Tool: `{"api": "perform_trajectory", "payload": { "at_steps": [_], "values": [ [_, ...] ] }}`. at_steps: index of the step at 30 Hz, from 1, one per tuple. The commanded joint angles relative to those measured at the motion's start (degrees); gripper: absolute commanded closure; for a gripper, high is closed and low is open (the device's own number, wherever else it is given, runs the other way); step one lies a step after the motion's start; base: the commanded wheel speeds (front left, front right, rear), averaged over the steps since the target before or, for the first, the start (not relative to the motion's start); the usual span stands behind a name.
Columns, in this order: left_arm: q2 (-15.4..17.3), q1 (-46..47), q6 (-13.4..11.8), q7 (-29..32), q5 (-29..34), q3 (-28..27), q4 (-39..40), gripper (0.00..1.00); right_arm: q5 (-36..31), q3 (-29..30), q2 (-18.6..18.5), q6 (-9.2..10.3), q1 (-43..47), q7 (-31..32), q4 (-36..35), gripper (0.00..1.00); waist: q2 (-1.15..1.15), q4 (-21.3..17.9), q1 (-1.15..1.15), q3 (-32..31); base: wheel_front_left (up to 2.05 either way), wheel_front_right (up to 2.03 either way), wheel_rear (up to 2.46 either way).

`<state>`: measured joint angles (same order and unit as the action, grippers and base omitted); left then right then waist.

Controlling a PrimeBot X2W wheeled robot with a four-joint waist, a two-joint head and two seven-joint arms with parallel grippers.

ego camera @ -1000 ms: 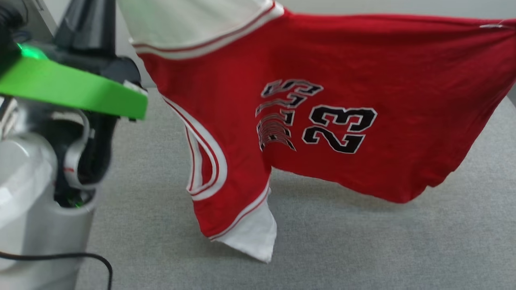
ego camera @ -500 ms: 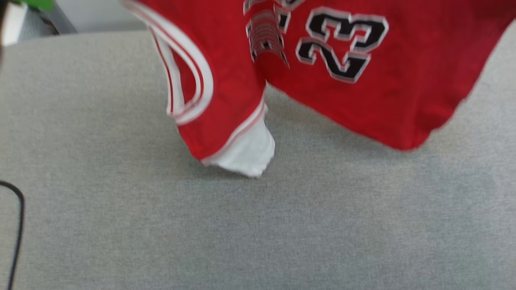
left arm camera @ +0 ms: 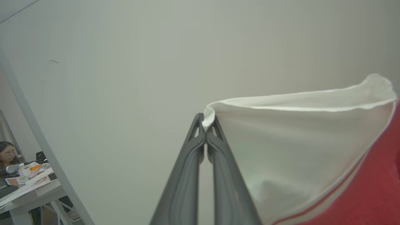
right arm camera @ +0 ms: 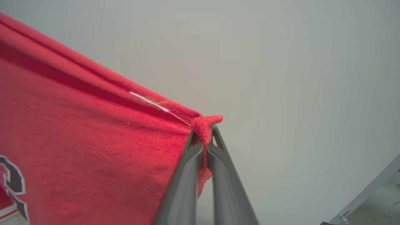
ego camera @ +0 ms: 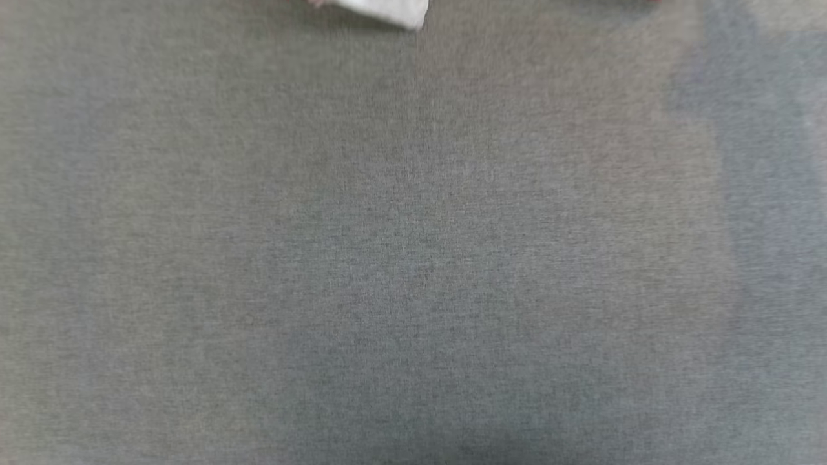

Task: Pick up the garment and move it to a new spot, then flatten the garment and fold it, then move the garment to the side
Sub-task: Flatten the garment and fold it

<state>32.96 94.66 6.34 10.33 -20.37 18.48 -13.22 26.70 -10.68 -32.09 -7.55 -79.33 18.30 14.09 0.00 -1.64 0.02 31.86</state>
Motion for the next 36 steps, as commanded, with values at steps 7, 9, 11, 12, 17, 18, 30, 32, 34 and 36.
{"api": "perform_trajectory", "payload": {
  "at_steps": [7, 9, 11, 12, 17, 18, 30, 32, 34, 36],
  "values": [
    [-1.9, 18.3, 0.3, -10.0, 6.1, 2.5, -17.8, 1.00, -5.0, -2.1, 5.1, 0.06, -14.9, -10.6, 15.3, 1.00, 0.00, -0.6, -0.02, 11.0, 0.00, 0.00, 0.00],
    [-2.6, 21.6, 0.1, -13.6, 6.9, 2.7, -20.9, 1.00, -6.0, -2.1, 5.9, 0.06, -17.5, -13.0, 17.9, 1.00, 0.00, -0.5, -0.02, 11.7, 0.00, 0.00, 0.00],
    [-4.3, 24.3, 0.2, -18.7, 7.6, 3.9, -27.2, 1.00, -7.7, -2.3, 7.9, 0.06, -20.8, -16.8, 22.8, 1.00, 0.00, 0.2, -0.02, 12.7, 0.00, 0.00, 0.00],
    [-4.7, 24.1, 0.4, -19.8, 7.4, 4.3, -28.7, 1.00, -8.0, -2.6, 8.3, 0.06, -21.1, -17.8, 23.8, 1.00, 0.00, 0.3, -0.02, 12.9, 0.00, 0.00, 0.00],
    [-6.5, 19.7, 0.9, -23.2, 4.3, 5.2, -32.8, 1.00, -7.7, -5.4, 8.8, 0.06, -20.2, -21.2, 26.6, 1.00, 0.00, 1.6, -0.02, 12.9, 0.00, 0.00, 0.00],
    [-6.8, 18.0, 0.9, -23.8, 3.4, 5.3, -33.1, 1.00, -7.3, -6.2, 8.9, 0.06, -19.5, -22.0, 26.9, 1.00, 0.00, 1.9, -0.02, 12.6, 0.00, 0.00, 0.00],
    [-9.8, -9.0, 1.1, -25.3, -4.7, 7.0, -26.3, 1.00, -1.0, -16.5, 6.7, 0.06, -3.0, -27.2, 27.5, 1.00, 0.00, 4.9, -0.02, 4.0, 0.00, 0.00, 0.00],
    [-10.2, -14.3, 1.1, -25.3, -5.6, 7.6, -25.2, 1.00, 0.6, -18.5, 6.2, 0.06, 0.8, -27.4, 27.2, 1.00, 0.00, 5.4, -0.02, 1.6, 0.00, 0.00, 0.00],
    [-10.3, -19.5, 1.1, -25.3, -6.3, 8.3, -24.2, 1.00, 2.4, -19.8, 5.6, 0.06, 4.6, -27.7, 27.0, 1.00, 0.00, 5.8, -0.02, -0.7, 0.00, 0.00, 0.00],
    [-10.5, -24.5, 1.1, -25.3, -7.2, 8.8, -23.2, 1.00, 3.7, -21.6, 4.8, 0.06, 8.5, -27.8, 26.5, 1.00, 0.00, 6.3, -0.02, -2.8, 0.00, 0.00, 0.00]
  ]
}}
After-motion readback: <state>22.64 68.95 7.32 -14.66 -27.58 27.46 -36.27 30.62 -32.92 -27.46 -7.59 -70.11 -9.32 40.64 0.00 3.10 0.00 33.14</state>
